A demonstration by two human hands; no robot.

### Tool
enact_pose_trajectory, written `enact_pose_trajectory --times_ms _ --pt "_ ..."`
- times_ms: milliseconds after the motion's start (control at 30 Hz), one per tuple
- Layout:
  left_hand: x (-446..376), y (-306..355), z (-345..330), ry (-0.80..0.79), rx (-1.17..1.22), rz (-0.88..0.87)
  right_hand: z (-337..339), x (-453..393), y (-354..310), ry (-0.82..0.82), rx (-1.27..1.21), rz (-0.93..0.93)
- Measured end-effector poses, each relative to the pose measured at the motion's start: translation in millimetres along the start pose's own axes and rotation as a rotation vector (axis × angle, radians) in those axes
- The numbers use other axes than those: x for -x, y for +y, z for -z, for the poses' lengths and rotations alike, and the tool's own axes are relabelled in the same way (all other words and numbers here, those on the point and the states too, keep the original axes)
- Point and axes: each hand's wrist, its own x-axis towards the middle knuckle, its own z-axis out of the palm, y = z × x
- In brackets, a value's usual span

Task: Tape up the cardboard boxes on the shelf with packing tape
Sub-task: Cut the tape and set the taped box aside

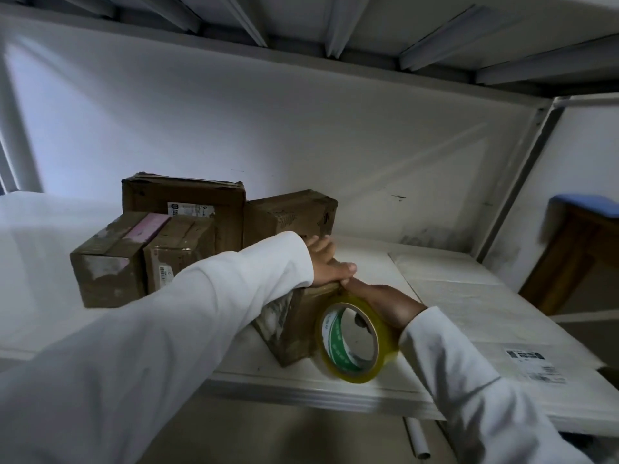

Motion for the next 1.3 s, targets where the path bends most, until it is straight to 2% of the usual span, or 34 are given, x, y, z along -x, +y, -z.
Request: enact_pose_trajectory --times_ms 100,233,300,467,667,900,1100,1200,1300 --pt "-5 -5 0 0.031 0.052 0.048 -1 3 5 0.11 -0.154 0.04" --pt "-5 -9 1 0.049 0.022 0.07 8 14 13 -0.075 -0.287 -0.077" --pt "-3 -7 1 0.097 -0.054 0.057 7 13 16 -0.133 -0.258 -0.085" --pt "7 1 4 0.184 -0.2 0.021 6 1 14 -0.142 -0.132 -0.062" --pt "5 1 -6 0.167 0.012 -0.04 -10 0 16 -0.16 0.122 -0.081" --pt "5 3 -1 0.139 0.004 -0.036 -14 4 10 -0.241 0.069 -0.093" --pt "14 -18 20 0.156 0.28 -0.061 -2 2 22 -0.404 -0.262 0.18" --pt "18 -47 36 0.197 0.393 -0.028 8 2 -2 -0.287 -0.297 0.382" --pt "19 -73 48 0.241 0.427 0.087 5 -3 -38 -0.142 -0.305 0.523"
